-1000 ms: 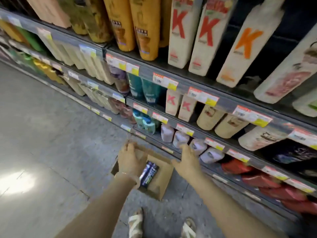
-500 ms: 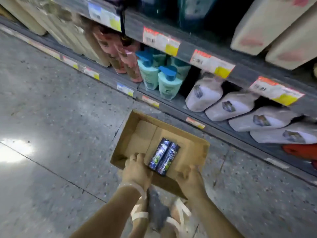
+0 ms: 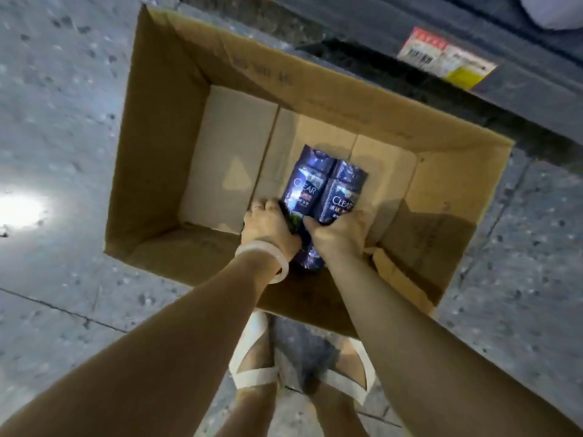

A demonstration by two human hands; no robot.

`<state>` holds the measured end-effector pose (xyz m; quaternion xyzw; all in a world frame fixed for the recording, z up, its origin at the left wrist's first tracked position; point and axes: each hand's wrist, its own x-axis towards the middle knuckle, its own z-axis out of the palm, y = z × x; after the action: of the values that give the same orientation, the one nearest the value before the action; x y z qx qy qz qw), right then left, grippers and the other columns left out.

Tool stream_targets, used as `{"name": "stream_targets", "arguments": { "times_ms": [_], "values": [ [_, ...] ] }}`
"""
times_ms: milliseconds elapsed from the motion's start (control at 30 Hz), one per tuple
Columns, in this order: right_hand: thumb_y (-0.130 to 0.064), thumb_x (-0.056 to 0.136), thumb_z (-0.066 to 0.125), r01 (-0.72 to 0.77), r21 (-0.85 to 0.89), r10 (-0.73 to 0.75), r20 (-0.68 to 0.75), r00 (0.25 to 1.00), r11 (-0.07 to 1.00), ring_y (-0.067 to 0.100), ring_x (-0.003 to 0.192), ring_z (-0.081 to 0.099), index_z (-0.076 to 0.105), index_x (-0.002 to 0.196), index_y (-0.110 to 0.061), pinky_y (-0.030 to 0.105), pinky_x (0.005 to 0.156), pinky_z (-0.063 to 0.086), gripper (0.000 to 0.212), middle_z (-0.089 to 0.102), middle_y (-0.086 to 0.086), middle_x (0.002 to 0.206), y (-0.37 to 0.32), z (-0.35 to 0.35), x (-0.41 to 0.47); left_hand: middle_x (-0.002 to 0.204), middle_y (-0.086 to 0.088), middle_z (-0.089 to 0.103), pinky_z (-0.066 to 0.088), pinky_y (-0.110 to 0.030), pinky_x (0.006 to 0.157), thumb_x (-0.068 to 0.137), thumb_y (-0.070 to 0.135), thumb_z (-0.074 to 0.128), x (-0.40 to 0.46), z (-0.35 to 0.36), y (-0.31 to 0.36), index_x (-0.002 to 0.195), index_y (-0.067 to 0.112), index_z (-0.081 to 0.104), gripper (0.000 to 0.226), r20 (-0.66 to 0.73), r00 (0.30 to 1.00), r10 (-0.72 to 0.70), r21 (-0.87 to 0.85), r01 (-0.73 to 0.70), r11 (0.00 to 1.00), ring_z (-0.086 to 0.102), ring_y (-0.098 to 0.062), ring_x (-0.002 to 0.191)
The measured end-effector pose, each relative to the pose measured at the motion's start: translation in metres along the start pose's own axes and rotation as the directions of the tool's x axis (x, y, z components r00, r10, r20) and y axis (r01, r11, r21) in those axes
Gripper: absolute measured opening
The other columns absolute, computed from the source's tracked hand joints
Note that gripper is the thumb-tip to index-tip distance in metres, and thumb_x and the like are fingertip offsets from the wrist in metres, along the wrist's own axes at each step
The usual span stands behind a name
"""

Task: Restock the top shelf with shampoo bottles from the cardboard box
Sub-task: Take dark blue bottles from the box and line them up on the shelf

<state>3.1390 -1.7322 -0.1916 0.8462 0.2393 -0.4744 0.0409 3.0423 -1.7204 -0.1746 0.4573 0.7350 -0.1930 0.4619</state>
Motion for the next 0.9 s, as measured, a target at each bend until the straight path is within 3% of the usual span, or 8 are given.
{"name": "stream_targets", "arguments": {
  "times_ms": [100,167,233,333,467,600,767,900],
  "values": [
    [-0.046,0.065,0.075,0.041,0.042,-0.041,-0.008,0.999,0.998,0.027,0.103,0.059,0.052,0.119,-0.011,0.031,0.079,0.051,0.069,0.058,0.007,0.115,0.013,0.002,0.005,0.133,-0.013,0.038,0.036,-0.038,0.104,0.07,0.036,0.073,0.009,-0.001,0.0,0.135,0.012,0.034,0.079,0.009,1.0,-0.016,0.027,0.016,1.0,0.04,-0.031,0.124],
    [-0.043,0.06,0.078,0.025,0.103,-0.023,-0.029,0.999,0.994,0.026,0.104,0.058,0.048,0.124,-0.011,0.035,0.08,0.052,0.077,0.054,0.008,0.121,0.015,-0.009,0.004,0.127,-0.01,0.042,0.041,-0.037,0.099,0.067,0.032,0.077,0.009,-0.005,0.0,0.132,0.015,0.036,0.079,0.011,0.999,-0.043,-0.126,0.044,0.991,0.044,-0.029,0.119],
    [-0.034,0.064,0.079,0.016,0.148,-0.004,-0.086,0.996,0.989,0.029,0.111,0.053,0.041,0.125,-0.008,0.04,0.089,0.049,0.076,0.048,0.01,0.125,0.013,-0.026,0.0,0.116,-0.003,0.046,0.046,-0.03,0.084,0.07,0.026,0.077,0.001,-0.013,-0.001,0.13,0.017,0.035,0.074,0.031,0.997,-0.069,-0.318,0.075,0.945,0.05,-0.022,0.108],
    [-0.024,0.07,0.076,0.041,0.238,-0.021,-0.086,0.996,0.97,0.028,0.103,0.056,0.036,0.119,-0.01,0.033,0.079,0.043,0.065,0.053,0.008,0.114,0.002,-0.063,-0.023,0.106,0.001,0.049,0.044,-0.022,0.064,0.074,0.017,0.073,-0.027,-0.035,0.005,0.122,0.016,0.036,0.061,0.017,0.998,-0.058,-0.488,0.059,0.871,0.053,-0.017,0.09],
    [-0.02,0.068,0.078,0.171,0.338,-0.134,-0.13,0.982,0.926,0.016,0.09,0.053,0.038,0.118,-0.015,0.025,0.076,0.035,0.065,0.053,-0.002,0.102,-0.023,-0.112,-0.078,0.113,0.002,0.054,0.05,-0.03,0.08,0.074,0.014,0.072,-0.09,-0.079,0.029,0.127,0.02,0.034,0.066,-0.057,0.998,0.037,-0.604,-0.064,0.794,0.057,-0.017,0.099],
    [-0.018,0.064,0.079,0.344,0.434,-0.247,-0.265,0.932,0.832,0.011,0.081,0.062,0.042,0.102,-0.027,0.018,0.064,0.042,0.054,0.062,0.0,0.098,-0.052,-0.169,-0.15,0.099,0.004,0.057,0.049,-0.031,0.077,0.073,0.018,0.075,-0.164,-0.131,0.069,0.118,0.017,0.041,0.057,-0.303,0.951,0.055,-0.618,-0.24,0.749,0.059,-0.019,0.092],
    [-0.005,0.074,0.073,0.422,0.649,-0.276,-0.32,0.907,0.633,-0.008,0.042,0.052,0.042,0.103,-0.022,0.007,0.042,0.041,0.045,0.055,-0.007,0.069,-0.085,-0.259,-0.259,0.082,0.003,0.059,0.051,-0.036,0.071,0.07,0.017,0.076,-0.271,-0.193,0.12,0.104,0.017,0.045,0.046,-0.47,0.876,0.105,-0.613,-0.41,0.675,0.062,-0.027,0.079],
    [-0.001,0.073,0.074,0.539,0.645,-0.302,-0.449,0.841,0.542,-0.009,0.053,0.055,0.047,0.11,-0.011,0.013,0.056,0.044,0.047,0.056,-0.009,0.075,-0.1,-0.327,-0.346,0.081,-0.006,0.065,0.054,-0.042,0.066,0.068,0.021,0.077,-0.362,-0.239,0.146,0.101,0.019,0.047,0.045,-0.53,0.82,0.214,-0.556,-0.527,0.643,0.065,-0.031,0.073]
  ]
}}
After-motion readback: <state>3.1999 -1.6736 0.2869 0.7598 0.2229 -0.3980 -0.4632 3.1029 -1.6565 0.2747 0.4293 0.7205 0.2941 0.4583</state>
